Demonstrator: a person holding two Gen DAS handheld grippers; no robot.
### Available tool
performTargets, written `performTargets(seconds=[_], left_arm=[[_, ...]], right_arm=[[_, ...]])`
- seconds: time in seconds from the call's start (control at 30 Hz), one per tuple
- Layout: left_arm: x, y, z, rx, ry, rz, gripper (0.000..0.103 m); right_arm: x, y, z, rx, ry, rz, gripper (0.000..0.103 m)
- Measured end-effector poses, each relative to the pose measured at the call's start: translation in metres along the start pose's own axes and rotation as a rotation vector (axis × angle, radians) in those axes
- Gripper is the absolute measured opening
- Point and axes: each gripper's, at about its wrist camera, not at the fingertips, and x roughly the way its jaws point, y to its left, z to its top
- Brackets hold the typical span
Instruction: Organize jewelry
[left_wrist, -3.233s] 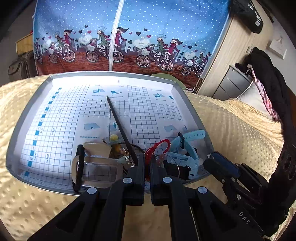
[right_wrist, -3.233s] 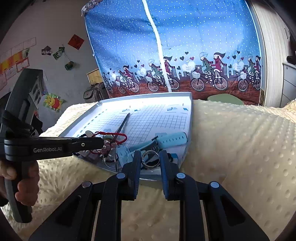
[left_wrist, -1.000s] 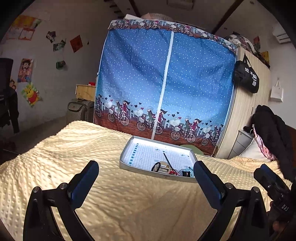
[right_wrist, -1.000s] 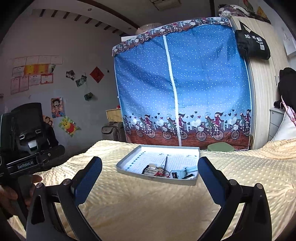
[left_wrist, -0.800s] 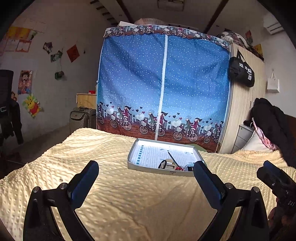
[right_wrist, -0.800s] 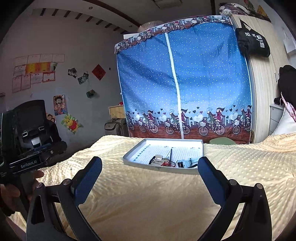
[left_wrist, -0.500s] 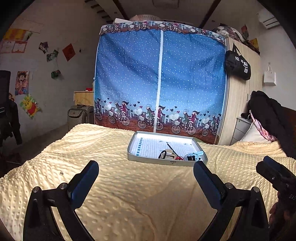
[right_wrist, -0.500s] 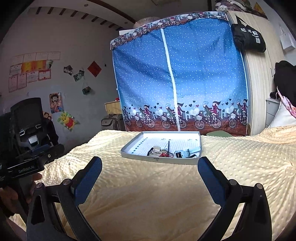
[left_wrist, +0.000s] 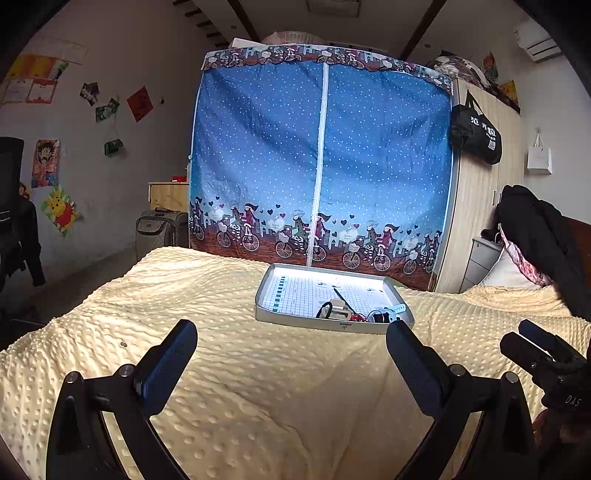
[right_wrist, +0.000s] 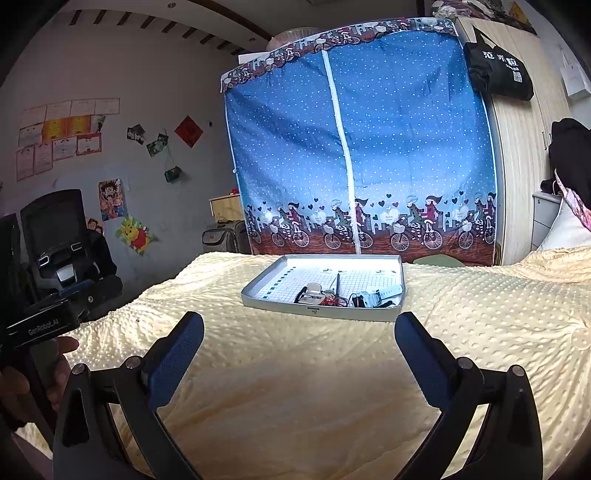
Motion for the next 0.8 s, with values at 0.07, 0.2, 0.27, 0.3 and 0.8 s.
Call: performTargets(seconds=[0.07,0.2,0.27,0.3,0.8], left_arm=[[0.0001,-0.0001,0.0005,0.0,0.0,0.001,0.103],[0.0,-0.0003,0.0002,0.001,0.0,0.002,0.103],[0.0001,-0.0004,0.0009,0.002,0.001,0.001,0.103],[0.0003,-0.0007,0.0016,0.003,0.003,0.0,0.103],[0.0023,-0.0011,0.0017,0.008,0.009,0.0,0.103]], right_arm=[[0.0,0.0007,-0.0001,-0.001,-0.001,0.0,0.101],[0.0002,0.0014,-0.001,0.003,0.002,0.003,0.101],[0.0,0.0014,-0.0011,0.003,0.002,0.003,0.101],[0.0002,0.0014,-0.0009,0.003,0.002,0.003,0.101],[0.0021,0.0017,-0.001,0.008,0.008,0.008,0.101]])
